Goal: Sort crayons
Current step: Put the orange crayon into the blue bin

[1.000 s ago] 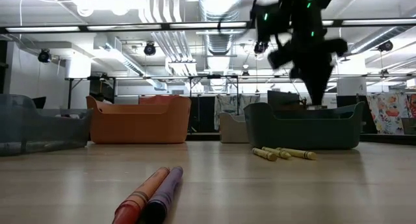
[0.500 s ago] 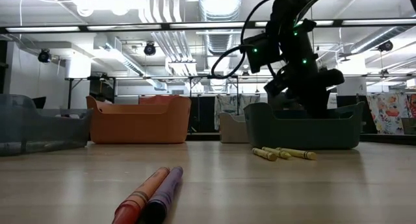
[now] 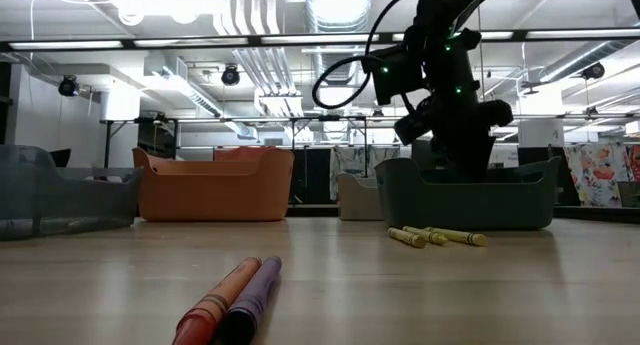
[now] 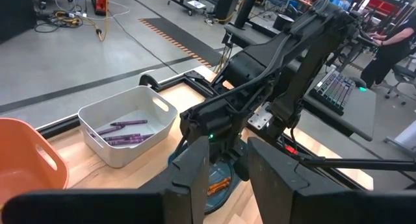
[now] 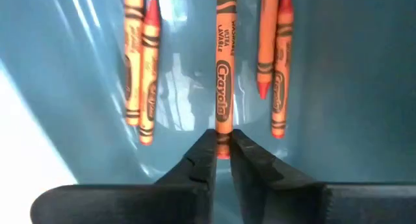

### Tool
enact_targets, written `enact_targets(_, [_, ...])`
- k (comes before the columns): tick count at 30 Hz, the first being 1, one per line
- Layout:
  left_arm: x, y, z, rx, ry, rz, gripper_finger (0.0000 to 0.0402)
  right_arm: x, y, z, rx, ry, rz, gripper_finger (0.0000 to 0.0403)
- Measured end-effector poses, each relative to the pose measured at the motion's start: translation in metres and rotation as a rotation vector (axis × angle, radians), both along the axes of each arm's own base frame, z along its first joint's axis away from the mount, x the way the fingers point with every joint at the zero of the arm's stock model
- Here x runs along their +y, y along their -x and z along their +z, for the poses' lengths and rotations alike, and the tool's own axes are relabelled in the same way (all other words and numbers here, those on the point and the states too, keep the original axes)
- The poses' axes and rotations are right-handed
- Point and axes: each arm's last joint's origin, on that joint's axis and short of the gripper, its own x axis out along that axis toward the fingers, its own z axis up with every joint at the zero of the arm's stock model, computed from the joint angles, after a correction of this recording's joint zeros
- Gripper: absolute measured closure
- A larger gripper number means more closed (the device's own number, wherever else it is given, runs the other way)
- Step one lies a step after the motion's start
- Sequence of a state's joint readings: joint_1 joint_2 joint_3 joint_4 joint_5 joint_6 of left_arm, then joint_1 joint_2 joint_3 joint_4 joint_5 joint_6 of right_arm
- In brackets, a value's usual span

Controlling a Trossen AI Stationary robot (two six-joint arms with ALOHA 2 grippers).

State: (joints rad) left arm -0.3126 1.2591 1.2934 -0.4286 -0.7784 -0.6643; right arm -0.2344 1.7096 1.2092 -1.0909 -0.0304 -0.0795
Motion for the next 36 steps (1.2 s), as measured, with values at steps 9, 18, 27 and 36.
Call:
enact_targets(9, [0.000, 0.000, 0.000, -0.007, 0.015, 0.004, 0.0314, -0.001, -0.007, 0.017, -0.012, 0.004, -0.048, 0.0295])
enact_targets(18, [-0.012, -0.023, -0.032, 0.100, 0.197, -0.073, 0.0314, 0.006, -0.010, 0.082, -0.133, -0.023, -0.216, 0.0292])
enact_targets(27, [-0.058, -0.054, -0.100, 0.390, 0.599, -0.223, 0.0314, 0.034, 0.012, 0.145, -0.361, -0.044, -0.303, 0.0315])
enact_targets(36, [-0.119, -0.053, -0.156, 0.587, 0.846, -0.142, 0.0314, 0.058, 0.029, 0.171, -0.492, -0.066, -0.292, 0.0328])
